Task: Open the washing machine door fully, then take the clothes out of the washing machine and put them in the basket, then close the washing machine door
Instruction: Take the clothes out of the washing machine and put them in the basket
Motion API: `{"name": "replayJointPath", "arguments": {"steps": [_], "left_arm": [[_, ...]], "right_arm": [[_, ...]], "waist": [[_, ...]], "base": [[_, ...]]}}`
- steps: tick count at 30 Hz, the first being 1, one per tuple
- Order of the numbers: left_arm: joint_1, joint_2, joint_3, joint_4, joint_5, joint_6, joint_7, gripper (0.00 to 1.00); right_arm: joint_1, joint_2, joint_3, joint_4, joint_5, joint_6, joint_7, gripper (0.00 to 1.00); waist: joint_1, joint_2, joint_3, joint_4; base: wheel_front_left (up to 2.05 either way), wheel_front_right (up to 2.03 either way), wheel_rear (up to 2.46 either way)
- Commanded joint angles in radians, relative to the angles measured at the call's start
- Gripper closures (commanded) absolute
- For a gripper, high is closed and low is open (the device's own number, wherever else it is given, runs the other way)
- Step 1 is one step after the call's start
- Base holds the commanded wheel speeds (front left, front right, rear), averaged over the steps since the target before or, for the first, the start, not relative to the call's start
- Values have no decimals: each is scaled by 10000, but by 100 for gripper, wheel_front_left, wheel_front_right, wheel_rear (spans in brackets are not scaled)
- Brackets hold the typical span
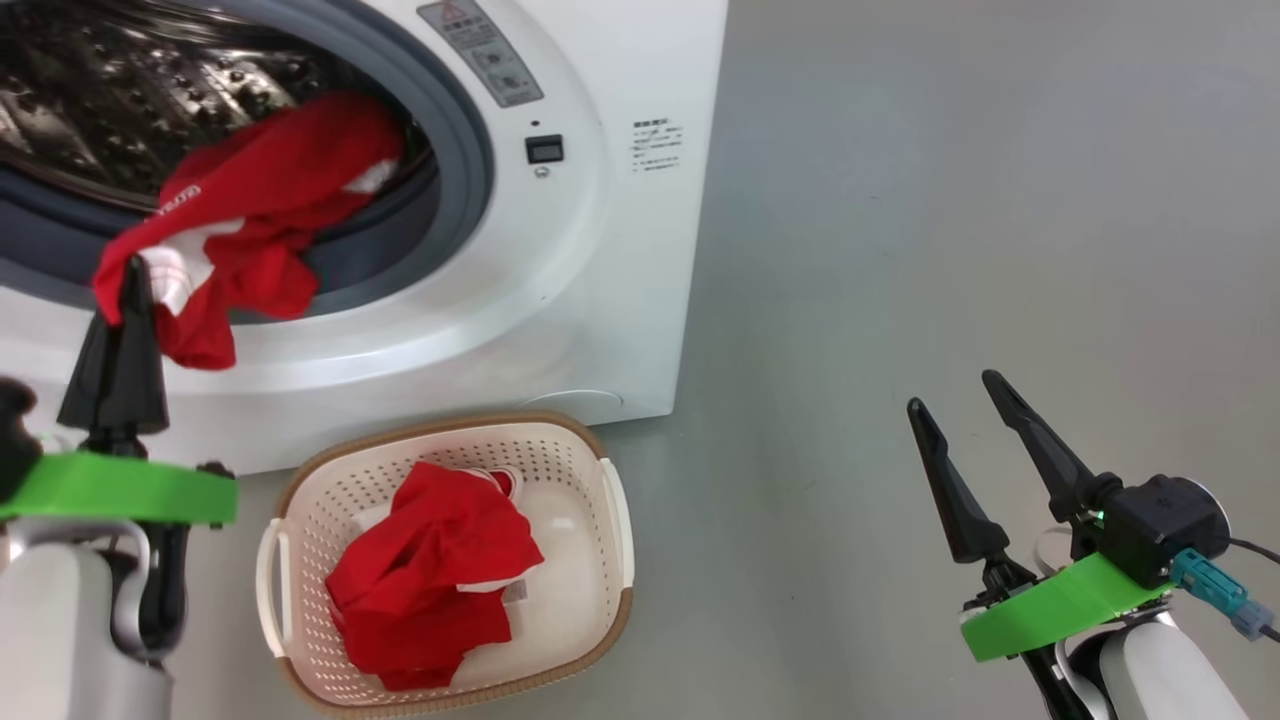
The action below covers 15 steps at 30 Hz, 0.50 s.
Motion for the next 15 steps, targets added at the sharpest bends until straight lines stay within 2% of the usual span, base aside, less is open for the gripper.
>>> {"name": "replayJointPath", "arguments": {"steps": [1, 7, 15], "left_arm": [[159, 294, 448, -566, 130, -74, -104, 100], [1257, -42, 724, -2311, 440, -94, -104, 100], [2143, -218, 680, -3933, 665, 53, -105, 100]], "right_arm": [[186, -125, 116, -273, 70, 16, -48, 0], [259, -179, 55, -326, 57, 16, -48, 0], [204, -208, 69, -366, 57, 16, -48, 0]], "waist": [[0, 0, -51, 94], [0, 0, -50, 299], [0, 0, 62, 354]], "base": [[0, 0, 0], [0, 0, 0], [0, 0, 0]]}}
